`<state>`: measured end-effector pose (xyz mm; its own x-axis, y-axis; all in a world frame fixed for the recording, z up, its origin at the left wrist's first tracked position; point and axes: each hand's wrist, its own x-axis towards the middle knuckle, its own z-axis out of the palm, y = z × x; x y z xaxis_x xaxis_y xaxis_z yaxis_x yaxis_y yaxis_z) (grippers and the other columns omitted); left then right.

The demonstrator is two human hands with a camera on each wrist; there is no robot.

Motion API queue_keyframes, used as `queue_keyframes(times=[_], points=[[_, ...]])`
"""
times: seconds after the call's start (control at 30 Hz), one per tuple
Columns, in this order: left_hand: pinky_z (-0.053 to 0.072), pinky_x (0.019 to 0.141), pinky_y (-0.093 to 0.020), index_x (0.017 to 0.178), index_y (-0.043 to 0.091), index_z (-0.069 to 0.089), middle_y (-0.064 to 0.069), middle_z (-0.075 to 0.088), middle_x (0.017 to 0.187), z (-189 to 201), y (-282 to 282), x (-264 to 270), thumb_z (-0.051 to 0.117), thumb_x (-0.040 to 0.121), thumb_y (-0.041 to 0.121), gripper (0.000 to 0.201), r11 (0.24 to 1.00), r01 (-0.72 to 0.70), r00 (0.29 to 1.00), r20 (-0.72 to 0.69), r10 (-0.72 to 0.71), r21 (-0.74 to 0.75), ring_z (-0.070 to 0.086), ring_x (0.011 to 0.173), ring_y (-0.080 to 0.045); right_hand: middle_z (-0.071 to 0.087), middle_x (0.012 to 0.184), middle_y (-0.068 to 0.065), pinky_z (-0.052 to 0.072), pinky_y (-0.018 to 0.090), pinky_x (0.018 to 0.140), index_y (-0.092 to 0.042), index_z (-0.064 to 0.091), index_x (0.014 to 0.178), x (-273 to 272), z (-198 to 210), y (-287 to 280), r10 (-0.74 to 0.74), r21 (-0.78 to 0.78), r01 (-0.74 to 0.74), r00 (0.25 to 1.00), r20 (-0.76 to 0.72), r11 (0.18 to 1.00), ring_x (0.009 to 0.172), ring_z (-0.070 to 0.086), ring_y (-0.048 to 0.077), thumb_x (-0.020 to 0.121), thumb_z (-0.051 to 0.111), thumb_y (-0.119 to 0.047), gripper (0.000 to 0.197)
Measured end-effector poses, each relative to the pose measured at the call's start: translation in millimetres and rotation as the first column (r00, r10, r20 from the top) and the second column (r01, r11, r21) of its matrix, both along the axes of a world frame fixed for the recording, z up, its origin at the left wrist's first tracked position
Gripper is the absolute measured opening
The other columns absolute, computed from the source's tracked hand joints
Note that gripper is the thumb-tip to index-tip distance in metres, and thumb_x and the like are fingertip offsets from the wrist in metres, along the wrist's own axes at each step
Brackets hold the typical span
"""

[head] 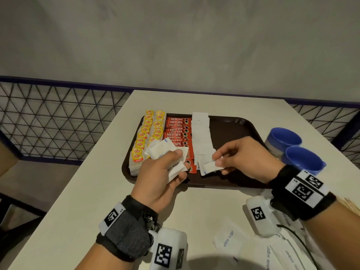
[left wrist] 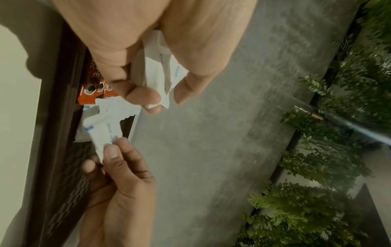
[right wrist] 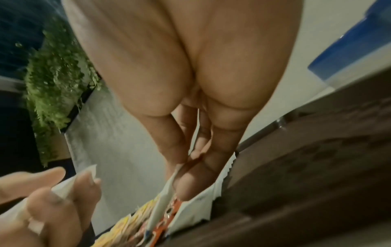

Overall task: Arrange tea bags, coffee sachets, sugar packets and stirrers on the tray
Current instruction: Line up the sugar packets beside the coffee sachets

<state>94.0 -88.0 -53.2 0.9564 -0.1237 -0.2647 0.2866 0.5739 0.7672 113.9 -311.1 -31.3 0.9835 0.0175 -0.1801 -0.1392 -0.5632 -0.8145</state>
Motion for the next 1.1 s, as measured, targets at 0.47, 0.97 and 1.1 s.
queue_keyframes(times=[0.47,0.97,1.1], points=[[0.049,0.056,-0.028,0.107,0.016,0.064,-0.006,0.074,0.076,1,2,0,0.065,0.095,0.004,0.017,1.000,-0.003,1.000,-0.002,0.003,-0.018,0.068,0.071,-0.021,0.078,0.075,0.001,0.066,0.031,0.068,-0.010,0.078,0.084,13,-10,16,0.087,-0.390,-0.112,0.993,-0.080,0.914,0.068,0.077,0.018,0.086,0.084,-0.013,0.008],[0.058,0.094,-0.052,0.138,0.007,0.052,-0.024,0.070,0.127,-7,0,-1,0.032,0.094,-0.023,0.057,0.974,0.173,0.980,0.128,-0.154,-0.150,0.070,0.111,-0.046,0.075,0.084,0.003,0.063,0.031,0.070,-0.025,0.075,0.092,-18,28,32,0.055,-0.051,-0.045,0.974,0.220,0.998,0.073,0.073,0.020,0.090,0.077,-0.038,0.014],[0.061,0.090,-0.048,0.140,0.013,0.054,-0.016,0.072,0.127,-7,-1,-4,0.046,0.096,-0.018,0.055,0.972,0.234,0.957,0.187,-0.223,-0.037,0.071,0.114,-0.036,0.073,0.085,0.008,0.062,0.040,0.071,-0.026,0.072,0.101,-30,18,42,0.074,0.105,-0.099,0.974,0.213,0.990,0.067,0.069,0.021,0.079,0.090,-0.031,0.029]])
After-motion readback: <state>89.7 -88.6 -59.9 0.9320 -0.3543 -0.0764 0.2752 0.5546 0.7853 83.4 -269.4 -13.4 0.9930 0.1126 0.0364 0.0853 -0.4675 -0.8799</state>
